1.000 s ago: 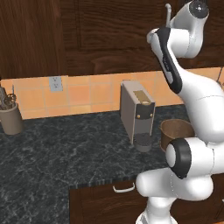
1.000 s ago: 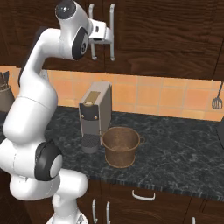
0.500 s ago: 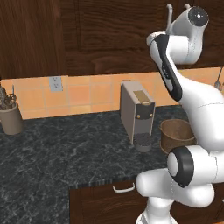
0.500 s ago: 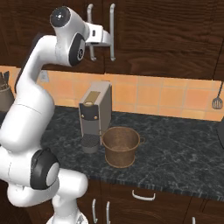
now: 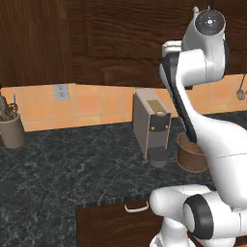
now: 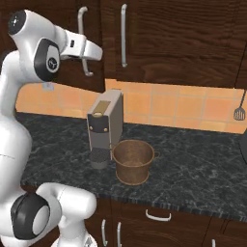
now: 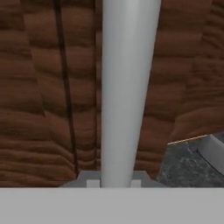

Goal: Open the cabinet, pick up the bread from the cabinet and place it in the basket. Then move the basket to the dining counter.

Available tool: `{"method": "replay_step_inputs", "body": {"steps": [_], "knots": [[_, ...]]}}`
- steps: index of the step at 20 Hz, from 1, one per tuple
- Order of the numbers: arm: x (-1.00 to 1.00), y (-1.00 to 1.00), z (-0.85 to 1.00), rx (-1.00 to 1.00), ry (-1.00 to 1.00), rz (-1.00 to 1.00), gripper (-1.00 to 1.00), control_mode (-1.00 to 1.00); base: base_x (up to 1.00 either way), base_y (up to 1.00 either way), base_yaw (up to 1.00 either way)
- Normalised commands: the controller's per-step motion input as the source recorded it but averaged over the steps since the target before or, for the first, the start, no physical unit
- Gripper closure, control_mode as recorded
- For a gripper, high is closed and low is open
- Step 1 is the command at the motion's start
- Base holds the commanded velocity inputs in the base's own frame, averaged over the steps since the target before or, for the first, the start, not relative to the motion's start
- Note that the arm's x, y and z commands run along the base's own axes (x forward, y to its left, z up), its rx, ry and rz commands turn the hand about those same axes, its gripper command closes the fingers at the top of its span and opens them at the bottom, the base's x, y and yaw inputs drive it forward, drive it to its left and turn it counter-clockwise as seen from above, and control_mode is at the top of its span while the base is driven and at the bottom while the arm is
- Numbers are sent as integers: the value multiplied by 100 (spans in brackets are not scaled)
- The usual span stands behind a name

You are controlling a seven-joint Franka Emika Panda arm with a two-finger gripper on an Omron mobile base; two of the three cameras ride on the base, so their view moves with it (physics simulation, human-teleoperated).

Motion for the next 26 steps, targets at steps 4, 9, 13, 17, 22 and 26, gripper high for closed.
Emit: {"method": "replay_step_inputs", "body": {"steps": [4, 9, 13, 17, 22, 26], "knots": [[-100, 41, 1, 3, 6, -22, 100, -100, 0, 0, 0], [-100, 90, 0, 0, -5, -4, 100, -100, 0, 0, 0], [-99, 83, 0, -8, -3, 4, 100, -100, 0, 0, 0], [-74, 72, -9, -13, -1, 4, 100, -100, 0, 0, 0], [-2, 55, 0, -6, 9, 0, -100, -100, 0, 0, 0], [-21, 38, 0, -6, 5, -7, -100, -100, 0, 0, 0]]}}
